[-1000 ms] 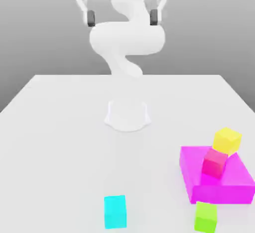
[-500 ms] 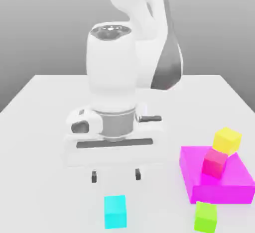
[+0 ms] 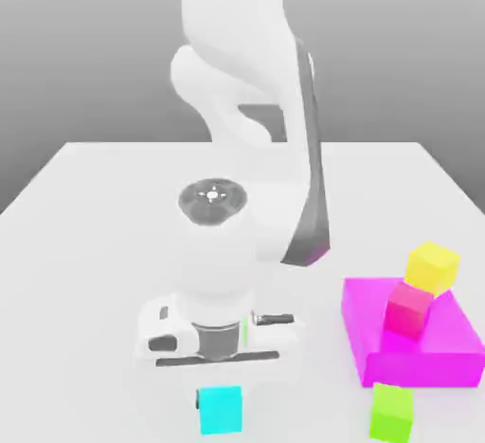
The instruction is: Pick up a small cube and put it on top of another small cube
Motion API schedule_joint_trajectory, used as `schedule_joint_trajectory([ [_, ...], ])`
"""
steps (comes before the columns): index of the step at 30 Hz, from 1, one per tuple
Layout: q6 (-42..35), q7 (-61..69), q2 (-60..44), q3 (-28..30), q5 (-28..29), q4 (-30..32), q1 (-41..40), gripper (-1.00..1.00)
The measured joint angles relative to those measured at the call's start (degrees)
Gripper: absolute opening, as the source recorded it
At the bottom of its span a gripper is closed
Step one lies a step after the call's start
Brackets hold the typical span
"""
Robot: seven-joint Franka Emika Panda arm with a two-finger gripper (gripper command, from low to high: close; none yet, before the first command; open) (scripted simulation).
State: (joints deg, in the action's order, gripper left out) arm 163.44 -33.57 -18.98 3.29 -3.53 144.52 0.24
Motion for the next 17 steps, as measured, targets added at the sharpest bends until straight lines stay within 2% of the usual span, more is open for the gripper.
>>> schedule_joint_trajectory([
  [3,-4.78,-0.78,5.87,0.59,1.1,1.09,0.44,-1.0],
  [9,-12.76,4.8,8.5,-8.04,4.77,-4.2,8.11,-1.0],
  [13,-10.29,6.21,2.29,-10.93,8.35,-7.8,12.37,-1.0],
  [14,-8.7,5.91,0.41,-10.66,9.01,-8.07,12.87,1.0],
  [17,-8.7,5.91,0.41,-10.66,9.01,-8.07,12.87,1.0],
])
